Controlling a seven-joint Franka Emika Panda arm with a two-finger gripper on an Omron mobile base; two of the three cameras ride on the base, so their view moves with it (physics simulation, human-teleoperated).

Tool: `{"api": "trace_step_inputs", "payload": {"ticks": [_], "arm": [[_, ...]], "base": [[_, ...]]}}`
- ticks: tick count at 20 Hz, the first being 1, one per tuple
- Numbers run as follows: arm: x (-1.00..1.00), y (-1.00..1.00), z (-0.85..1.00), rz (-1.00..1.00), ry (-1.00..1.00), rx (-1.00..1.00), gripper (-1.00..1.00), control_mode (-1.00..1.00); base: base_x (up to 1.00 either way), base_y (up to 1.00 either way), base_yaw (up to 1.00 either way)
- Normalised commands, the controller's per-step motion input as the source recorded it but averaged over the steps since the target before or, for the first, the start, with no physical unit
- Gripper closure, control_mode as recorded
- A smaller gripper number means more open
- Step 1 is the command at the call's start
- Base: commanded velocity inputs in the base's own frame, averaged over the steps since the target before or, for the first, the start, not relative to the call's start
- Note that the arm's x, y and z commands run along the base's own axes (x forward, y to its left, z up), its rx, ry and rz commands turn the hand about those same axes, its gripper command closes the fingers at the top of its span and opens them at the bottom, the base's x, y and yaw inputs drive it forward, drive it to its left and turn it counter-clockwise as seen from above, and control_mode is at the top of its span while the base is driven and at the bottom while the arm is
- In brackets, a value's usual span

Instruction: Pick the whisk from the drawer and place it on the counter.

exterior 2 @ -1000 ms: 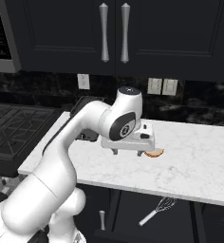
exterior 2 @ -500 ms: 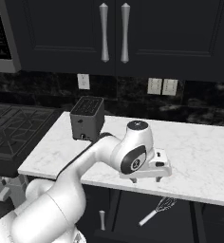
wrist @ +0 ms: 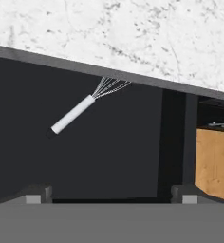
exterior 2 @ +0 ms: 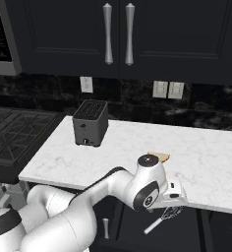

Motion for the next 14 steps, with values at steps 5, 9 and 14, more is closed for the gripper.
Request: {"api": "trace_step_inputs", "payload": {"ticks": [5,9,14], "arm": [[-0.43,-0.27,-0.44,0.00,0.00,-0.02,-1.00,-1.00],[-0.38,-0.04,-0.36,-0.03,0.00,-0.02,-1.00,-1.00],[-0.21,0.00,-0.29,0.00,0.00,0.00,-1.00,-1.00]], "base": [[0.00,0.00,0.00],[0.00,0.00,0.00],[0.00,0.00,0.00]]}}
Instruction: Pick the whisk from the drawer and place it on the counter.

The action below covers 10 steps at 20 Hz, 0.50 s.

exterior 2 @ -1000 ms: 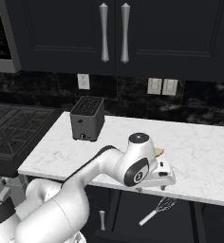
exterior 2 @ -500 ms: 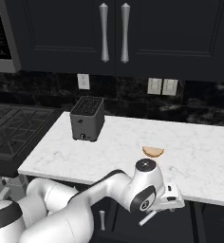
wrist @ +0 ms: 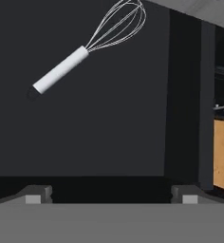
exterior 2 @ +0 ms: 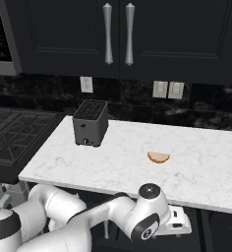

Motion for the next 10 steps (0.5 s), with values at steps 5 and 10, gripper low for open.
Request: {"api": "trace_step_inputs", "payload": {"ticks": [5,10], "arm": [[-0.21,0.00,-0.31,0.00,0.00,-0.01,-1.00,-1.00],[-0.15,0.00,-0.18,0.00,0.02,0.00,-1.00,-1.00]], "base": [[0.00,0.00,0.00],[0.00,0.00,0.00]]}}
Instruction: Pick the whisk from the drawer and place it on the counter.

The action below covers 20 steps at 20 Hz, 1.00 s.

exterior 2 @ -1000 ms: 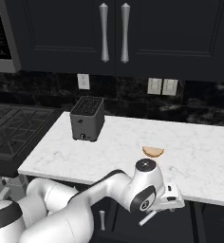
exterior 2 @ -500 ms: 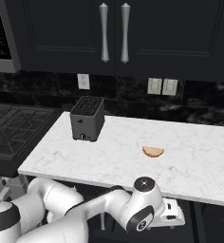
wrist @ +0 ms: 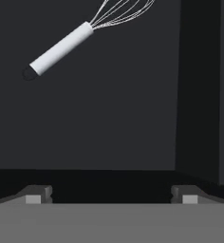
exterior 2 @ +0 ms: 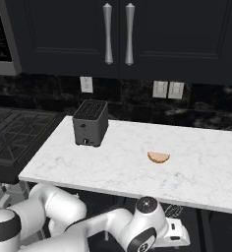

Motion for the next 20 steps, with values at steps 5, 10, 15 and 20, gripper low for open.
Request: {"api": "trace_step_inputs", "payload": {"ticks": [5,10,15,20], "arm": [[-0.38,-0.16,-0.09,0.00,0.09,0.00,-1.00,-1.00],[-0.60,-0.41,-0.08,0.00,0.14,0.00,-1.00,-1.00],[-0.43,-0.36,-0.05,0.00,0.09,0.00,-1.00,-1.00],[-0.23,-0.17,0.00,0.00,0.03,0.00,-1.00,-1.00]], "base": [[0.00,0.00,0.00],[0.00,0.00,0.00],[0.00,0.00,0.00],[0.00,0.00,0.00]]}}
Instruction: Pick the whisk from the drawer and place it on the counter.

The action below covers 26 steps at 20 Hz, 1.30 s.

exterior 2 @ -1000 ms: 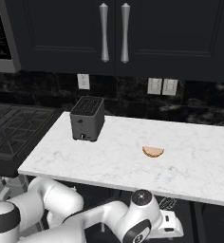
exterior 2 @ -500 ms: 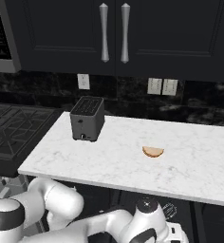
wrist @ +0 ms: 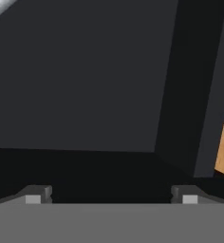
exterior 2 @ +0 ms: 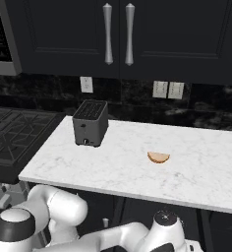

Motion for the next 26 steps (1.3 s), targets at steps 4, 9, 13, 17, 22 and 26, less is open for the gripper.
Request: {"api": "trace_step_inputs", "payload": {"ticks": [4,9,13,17,22,26], "arm": [[-0.23,-0.02,0.00,-0.01,0.00,0.00,-1.00,-1.00],[-0.01,0.19,0.08,-0.06,0.00,0.00,-1.00,-1.00],[0.16,0.84,0.31,-0.10,-0.05,0.00,-1.00,-1.00],[0.30,0.87,0.46,-0.09,-0.06,0.01,-1.00,-1.00],[0.44,0.44,0.16,-0.05,-0.01,0.08,-1.00,-1.00],[0.33,0.09,0.00,0.00,-0.01,0.07,-1.00,-1.00]], "base": [[0.00,0.00,0.00],[0.00,0.00,0.00],[0.00,0.00,0.00],[0.00,0.00,0.00],[0.00,0.00,0.00],[0.00,0.00,0.00]]}}
